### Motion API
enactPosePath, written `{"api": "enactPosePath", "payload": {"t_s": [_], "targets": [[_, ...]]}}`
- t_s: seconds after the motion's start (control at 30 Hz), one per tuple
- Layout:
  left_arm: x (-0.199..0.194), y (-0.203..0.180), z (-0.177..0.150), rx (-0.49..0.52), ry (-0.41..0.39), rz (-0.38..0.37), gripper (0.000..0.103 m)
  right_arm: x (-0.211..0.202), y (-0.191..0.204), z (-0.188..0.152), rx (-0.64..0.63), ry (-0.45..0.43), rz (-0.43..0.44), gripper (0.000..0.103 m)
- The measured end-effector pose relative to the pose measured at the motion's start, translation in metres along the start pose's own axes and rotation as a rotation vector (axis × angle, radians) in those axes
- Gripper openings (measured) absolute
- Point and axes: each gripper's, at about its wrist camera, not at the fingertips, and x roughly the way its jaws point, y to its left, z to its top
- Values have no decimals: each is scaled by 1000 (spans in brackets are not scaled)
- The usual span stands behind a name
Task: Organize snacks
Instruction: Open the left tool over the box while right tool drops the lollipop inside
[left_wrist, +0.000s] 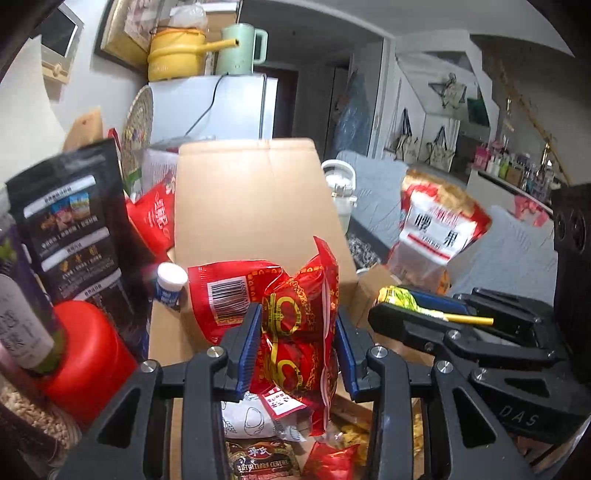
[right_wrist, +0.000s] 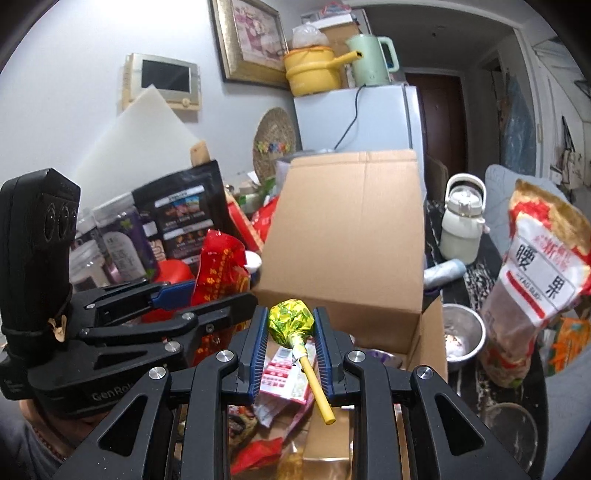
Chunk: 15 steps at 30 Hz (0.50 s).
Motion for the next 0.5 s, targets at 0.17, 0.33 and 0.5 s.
{"api": "enactPosePath", "payload": {"t_s": [0.17, 0.33, 0.5], "targets": [[18, 2, -5, -4, 55, 2, 37, 14, -9, -2, 18, 42, 6, 24], [34, 1, -12, 1, 106, 16, 37, 21, -14, -7, 28, 78, -9, 24], [51, 1, -18, 8, 174, 40, 37, 33, -22, -13, 57, 130, -28, 24]]}}
